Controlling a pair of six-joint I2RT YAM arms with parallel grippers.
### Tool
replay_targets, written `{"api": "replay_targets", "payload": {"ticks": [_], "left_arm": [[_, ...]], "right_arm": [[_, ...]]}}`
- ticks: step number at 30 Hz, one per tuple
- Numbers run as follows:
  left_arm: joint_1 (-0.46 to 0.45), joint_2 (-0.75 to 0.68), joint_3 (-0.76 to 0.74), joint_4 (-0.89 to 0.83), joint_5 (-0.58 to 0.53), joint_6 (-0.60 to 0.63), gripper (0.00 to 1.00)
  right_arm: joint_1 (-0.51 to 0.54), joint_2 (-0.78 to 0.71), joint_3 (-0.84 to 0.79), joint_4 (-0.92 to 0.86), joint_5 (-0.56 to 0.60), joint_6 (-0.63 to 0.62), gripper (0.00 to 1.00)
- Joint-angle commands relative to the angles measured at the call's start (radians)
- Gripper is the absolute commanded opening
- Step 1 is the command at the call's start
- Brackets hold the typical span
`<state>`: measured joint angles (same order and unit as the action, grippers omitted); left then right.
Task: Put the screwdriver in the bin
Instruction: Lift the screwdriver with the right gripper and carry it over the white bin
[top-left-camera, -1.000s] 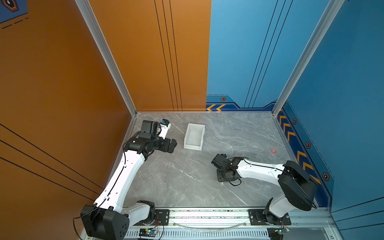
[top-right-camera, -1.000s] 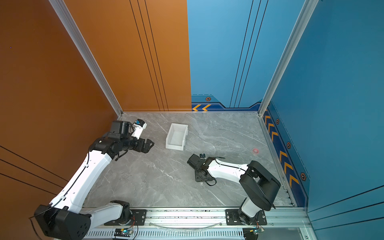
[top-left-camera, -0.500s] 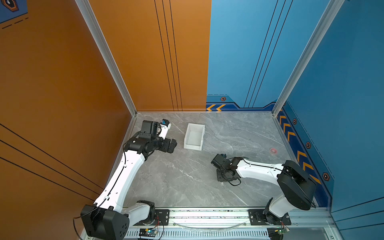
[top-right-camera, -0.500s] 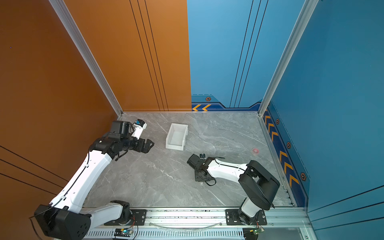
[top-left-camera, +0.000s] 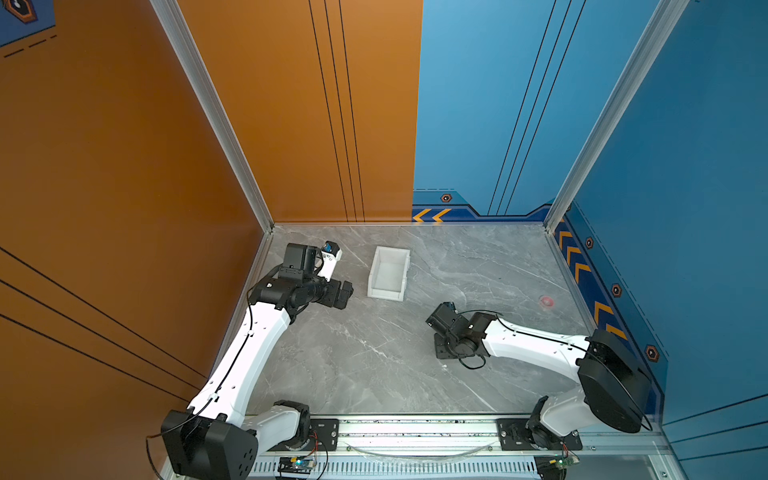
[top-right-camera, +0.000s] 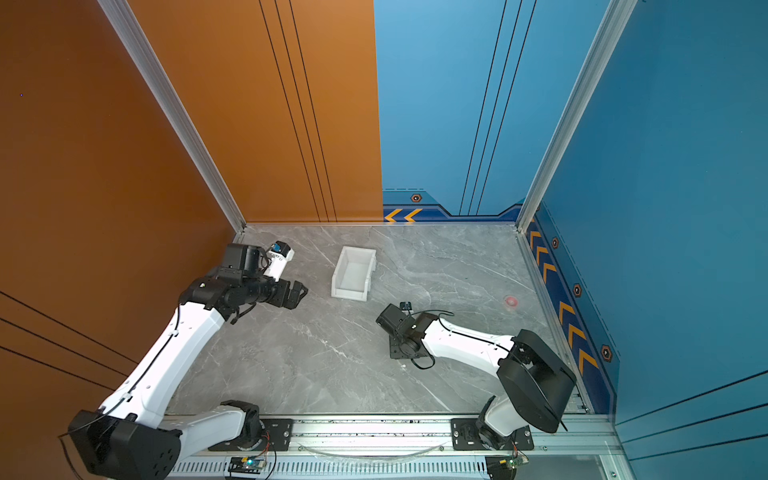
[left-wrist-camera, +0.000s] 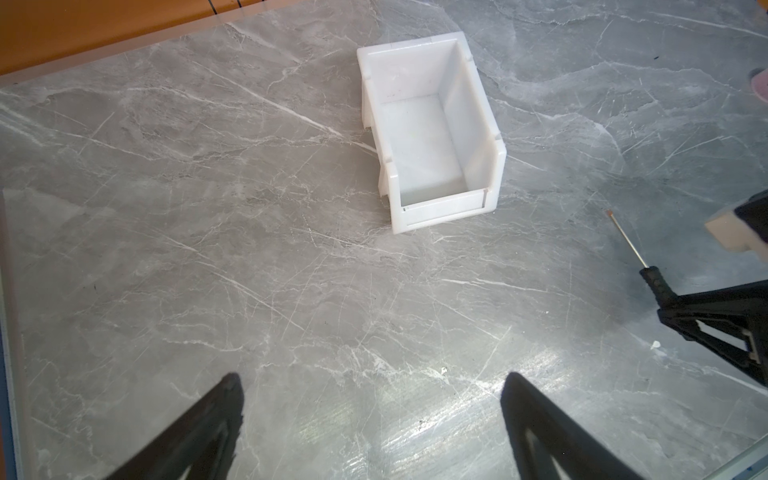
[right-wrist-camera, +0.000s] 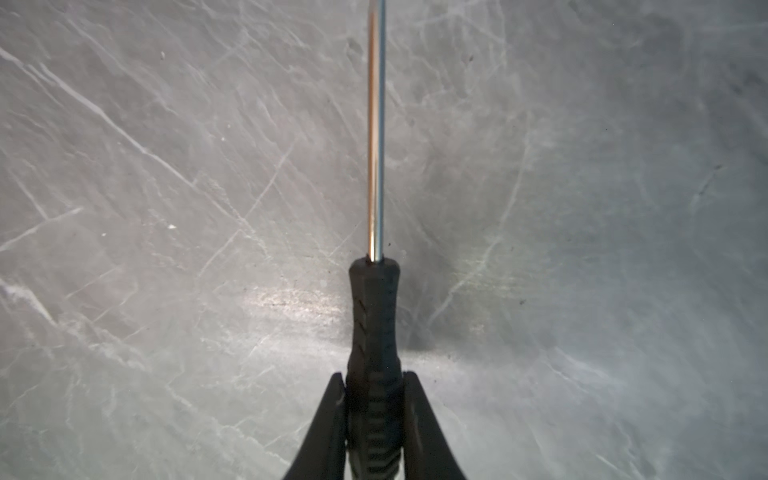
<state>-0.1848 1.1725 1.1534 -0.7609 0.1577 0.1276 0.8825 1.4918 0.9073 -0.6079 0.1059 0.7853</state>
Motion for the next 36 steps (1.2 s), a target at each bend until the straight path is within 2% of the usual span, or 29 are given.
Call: {"api": "replay_targets", "payload": {"ticks": [1, 8, 16, 30, 36], "left_arm": [[-0.001, -0.031, -0.02, -0.031, -0.013, 0.053, 0.98], [0.01, -0.021, -0.025, -0.056, -0.051, 0.039, 0.98], [0.012, -0.018, 0.003, -0.066, -0.035, 0.014, 0.98], [0.023, -0.022, 0.011, -0.076, -0.007, 0.008, 0.98], [0.037, -0.021, 0.017, -0.075, 0.002, 0.004, 0.98]], "right_arm": [[-0.008, -0.024, 0.08, -0.082, 0.026, -0.028, 0.16], [-0.02, -0.007, 0.201, -0.116, 0.021, -0.052, 0.16], [-0.03, 0.102, 0.419, -0.147, 0.008, -0.114, 0.16], [-0.101, 0.499, 0.951, -0.147, -0.087, -0.186, 0.17], [-0.13, 0.662, 1.109, -0.151, -0.132, -0.191, 0.17]]}}
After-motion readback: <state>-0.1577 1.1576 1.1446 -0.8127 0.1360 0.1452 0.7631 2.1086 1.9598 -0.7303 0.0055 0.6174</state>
